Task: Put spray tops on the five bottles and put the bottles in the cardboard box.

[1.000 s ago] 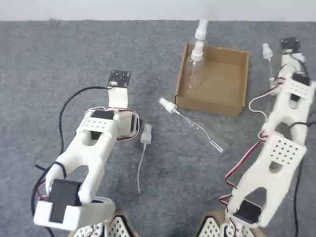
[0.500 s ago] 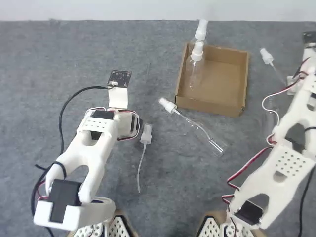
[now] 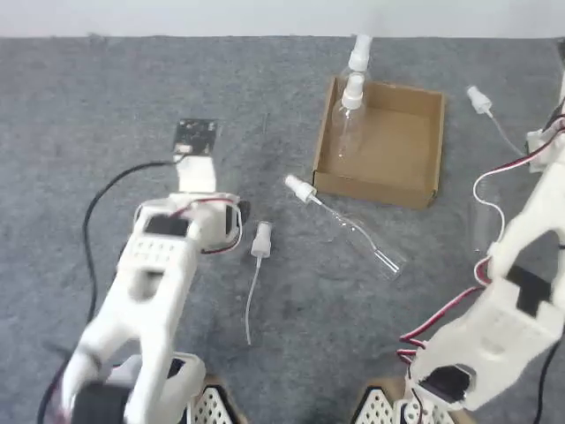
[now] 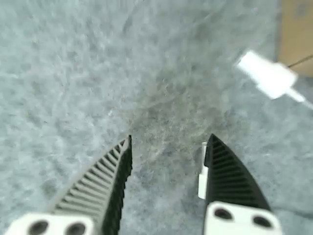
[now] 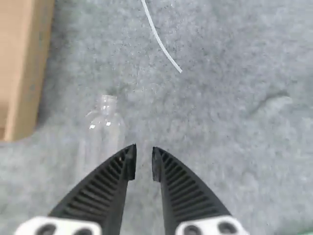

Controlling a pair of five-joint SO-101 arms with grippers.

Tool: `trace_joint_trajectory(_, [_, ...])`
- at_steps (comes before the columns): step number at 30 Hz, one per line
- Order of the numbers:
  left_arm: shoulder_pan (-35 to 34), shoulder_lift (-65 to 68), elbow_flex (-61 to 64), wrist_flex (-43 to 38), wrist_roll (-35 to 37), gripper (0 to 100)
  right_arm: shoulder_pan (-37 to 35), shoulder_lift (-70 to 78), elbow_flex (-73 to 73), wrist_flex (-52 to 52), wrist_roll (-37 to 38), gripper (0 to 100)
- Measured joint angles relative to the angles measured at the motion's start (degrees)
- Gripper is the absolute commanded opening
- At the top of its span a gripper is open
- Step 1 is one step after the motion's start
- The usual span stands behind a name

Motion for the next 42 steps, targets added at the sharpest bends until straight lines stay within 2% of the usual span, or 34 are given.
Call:
trace_joint_trajectory(5, [-0.35, -21.45, 13.8, -4.57, 0.18, 22, -1.85, -9.85, 0.0, 8.53, 0.0, 0.6])
trace_joint_trajectory(9, [-0.79, -39.3, 20.31, -5.01, 0.26, 22, -1.76, -19.69, 4.04, 9.41, -0.88, 0.6])
trace_joint_trajectory(15, [-0.44, -63.03, 29.98, 3.6, 0.35, 22, -1.85, -38.42, 23.38, 9.41, -1.41, 0.6])
trace_joint_trajectory(19, [-0.53, -77.01, 39.91, 3.69, 0.35, 22, -1.67, -54.42, 42.73, 8.09, -1.49, 0.6])
trace_joint_trajectory(26, [-0.62, -76.84, 42.37, 2.73, 0.44, 22, -1.58, -86.07, 82.2, -5.27, -1.49, 0.6])
trace_joint_trajectory(31, [-0.44, -76.66, 42.46, 5.1, 0.44, 22, -1.67, -104.26, 104.53, -9.85, -0.7, 0.6])
trace_joint_trajectory(37, [-0.35, -76.66, 42.46, 7.3, 0.44, 22, -0.62, -113.14, 111.03, -11.78, -0.44, 0.6])
trace_joint_trajectory(42, [-0.35, -76.48, 42.46, 9.49, 0.44, 22, -2.55, -117.1, 120.44, -16.79, 1.14, 0.6])
